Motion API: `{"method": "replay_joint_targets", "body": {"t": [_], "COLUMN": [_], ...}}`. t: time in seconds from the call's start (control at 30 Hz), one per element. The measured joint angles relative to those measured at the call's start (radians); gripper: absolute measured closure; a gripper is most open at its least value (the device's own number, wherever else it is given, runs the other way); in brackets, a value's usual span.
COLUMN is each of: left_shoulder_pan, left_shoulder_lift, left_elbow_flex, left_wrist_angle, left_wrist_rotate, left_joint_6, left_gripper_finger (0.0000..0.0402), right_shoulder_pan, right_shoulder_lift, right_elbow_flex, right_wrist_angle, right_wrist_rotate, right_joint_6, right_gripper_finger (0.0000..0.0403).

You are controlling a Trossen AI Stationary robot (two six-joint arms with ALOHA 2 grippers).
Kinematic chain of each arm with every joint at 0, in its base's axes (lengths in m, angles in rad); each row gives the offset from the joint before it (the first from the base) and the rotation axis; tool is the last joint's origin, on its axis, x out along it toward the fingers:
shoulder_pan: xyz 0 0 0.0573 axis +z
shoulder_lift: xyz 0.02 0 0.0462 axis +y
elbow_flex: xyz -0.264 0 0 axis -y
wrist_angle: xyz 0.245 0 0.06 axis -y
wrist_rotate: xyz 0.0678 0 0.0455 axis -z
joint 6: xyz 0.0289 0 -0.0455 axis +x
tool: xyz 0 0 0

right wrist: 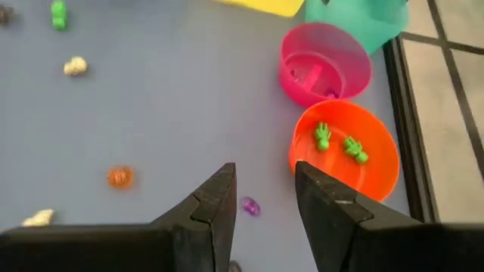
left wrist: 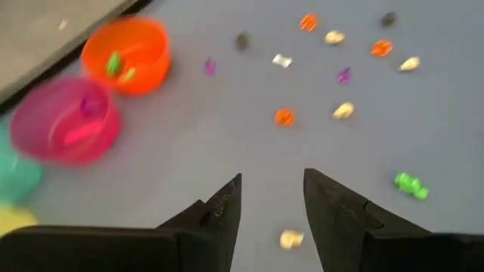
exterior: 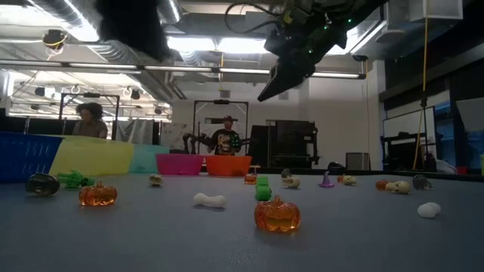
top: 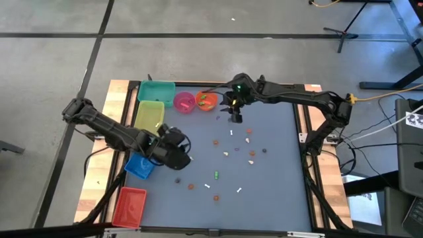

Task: Sort Halloween decoration
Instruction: Put the purple witch hat toy into the pink bin

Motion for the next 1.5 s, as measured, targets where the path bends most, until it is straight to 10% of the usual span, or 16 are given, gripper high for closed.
{"method": "replay_joint_targets", "body": {"t": [0.27, 1.5], "left_shoulder_pan": [0.104, 0.165], "left_shoulder_lift": [0.0, 0.0], "left_elbow_flex": [0.0, 0.0], "left_wrist_angle": [0.16, 0.162], "left_wrist_rotate": [0.107, 0.123], "left_joint_6": [0.262, 0.275], "left_gripper_finger": [0.0274, 0.0274], "right_shoulder_pan": [-0.001, -0.015], "right_shoulder_lift": [0.117, 0.362], "right_elbow_flex": [0.0, -0.001], "right_wrist_angle": [0.024, 0.14], "right_wrist_rotate": [0.01, 0.087], "right_joint_6": [-0.101, -0.124], "right_gripper_finger": [0.0268, 0.0268]}}
